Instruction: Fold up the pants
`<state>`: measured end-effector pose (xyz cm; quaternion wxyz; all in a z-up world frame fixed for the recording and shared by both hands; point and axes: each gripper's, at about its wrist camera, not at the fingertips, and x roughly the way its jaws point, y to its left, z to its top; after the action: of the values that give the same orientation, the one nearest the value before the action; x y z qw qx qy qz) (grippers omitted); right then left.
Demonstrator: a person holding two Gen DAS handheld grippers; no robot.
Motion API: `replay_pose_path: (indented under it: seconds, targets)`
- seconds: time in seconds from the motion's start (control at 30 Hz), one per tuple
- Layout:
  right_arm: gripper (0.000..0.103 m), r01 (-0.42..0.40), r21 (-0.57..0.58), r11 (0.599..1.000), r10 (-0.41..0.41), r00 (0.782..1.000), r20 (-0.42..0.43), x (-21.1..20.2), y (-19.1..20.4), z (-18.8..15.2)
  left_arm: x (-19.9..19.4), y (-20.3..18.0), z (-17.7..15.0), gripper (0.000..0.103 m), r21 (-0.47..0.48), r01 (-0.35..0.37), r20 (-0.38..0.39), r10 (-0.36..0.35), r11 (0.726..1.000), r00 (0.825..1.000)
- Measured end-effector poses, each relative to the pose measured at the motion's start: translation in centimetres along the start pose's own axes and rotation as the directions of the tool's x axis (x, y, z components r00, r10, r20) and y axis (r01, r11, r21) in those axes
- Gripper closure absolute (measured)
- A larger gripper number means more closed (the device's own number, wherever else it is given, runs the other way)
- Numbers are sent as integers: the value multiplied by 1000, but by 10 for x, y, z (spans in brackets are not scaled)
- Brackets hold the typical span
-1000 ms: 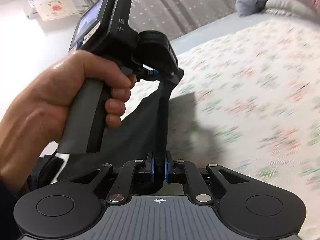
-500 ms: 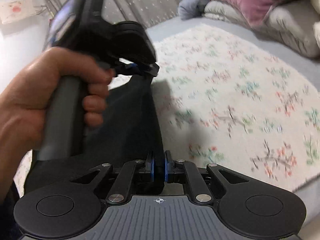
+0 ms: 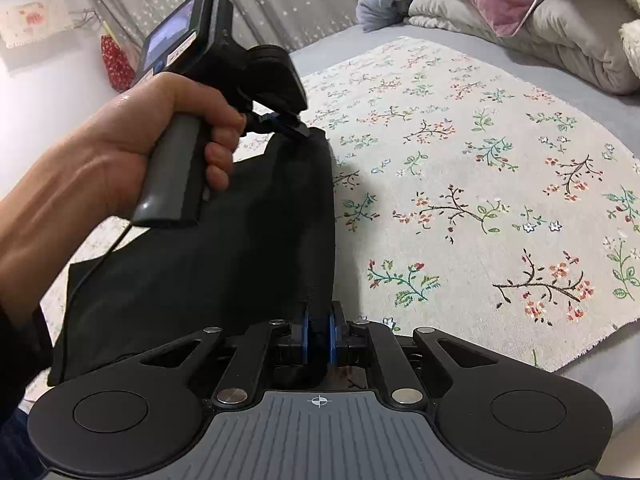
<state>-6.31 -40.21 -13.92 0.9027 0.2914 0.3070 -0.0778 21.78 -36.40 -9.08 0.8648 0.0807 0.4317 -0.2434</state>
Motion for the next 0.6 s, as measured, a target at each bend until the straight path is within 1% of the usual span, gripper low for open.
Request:
replay_pose_path:
  seconds: [0.07, 0.13, 0.17, 0.2, 0.23, 0.27, 0.3, 0.37, 0.43, 0.5, 0.53, 0.6]
  targets:
    - [95, 2, 6, 1000, -2, 1000, -6, 4, -4, 0, -5, 7, 4, 87, -33, 42, 11, -41, 999, 999]
    - [95, 2, 9, 1000, -2, 1000, -6, 3, -5, 0, -12, 18, 9, 78, -96, 68, 31, -66, 993, 997]
    - [95, 3, 9, 1000, -3, 1000, -5, 3, -4, 0, -15, 24, 11, 66, -118, 88, 38, -84, 989, 996]
    - [95, 3, 8, 1000, -3, 1000, -3, 3, -4, -1, -18, 26, 12, 56, -122, 109, 40, -105, 987, 994]
    - [95, 5, 7, 1000, -5, 1000, -2, 3, -3, -1, -19, 24, 11, 54, -105, 125, 29, -122, 987, 992]
    - [95, 7, 2, 1000, -7, 1000, 2, 2, -2, -1, -18, 17, 9, 49, -70, 132, 11, -131, 989, 991]
    - [95, 12, -7, 1000, -12, 1000, 6, 2, 0, -1, -17, 7, 5, 43, -12, 135, -15, -135, 991, 991]
    - [95, 20, -39, 999, -19, 999, 27, 0, 5, -3, -13, -16, -6, 35, 105, 125, -61, -119, 987, 991]
    - [95, 23, -89, 996, -17, 998, 60, -6, 13, -6, -6, -38, -17, 34, 202, 81, -88, -64, 976, 994]
    - [95, 45, -162, 986, -29, 994, 102, -11, 24, -9, 3, -55, -26, 34, 287, 27, -103, 3, 958, 995]
    - [95, 56, -198, 979, -33, 992, 120, -14, 29, -12, 6, -62, -31, 34, 335, -3, -104, 40, 942, 994]
    - [95, 73, -262, 962, -33, 988, 152, -18, 39, -17, 10, -74, -39, 34, 415, -38, -95, 85, 909, 992]
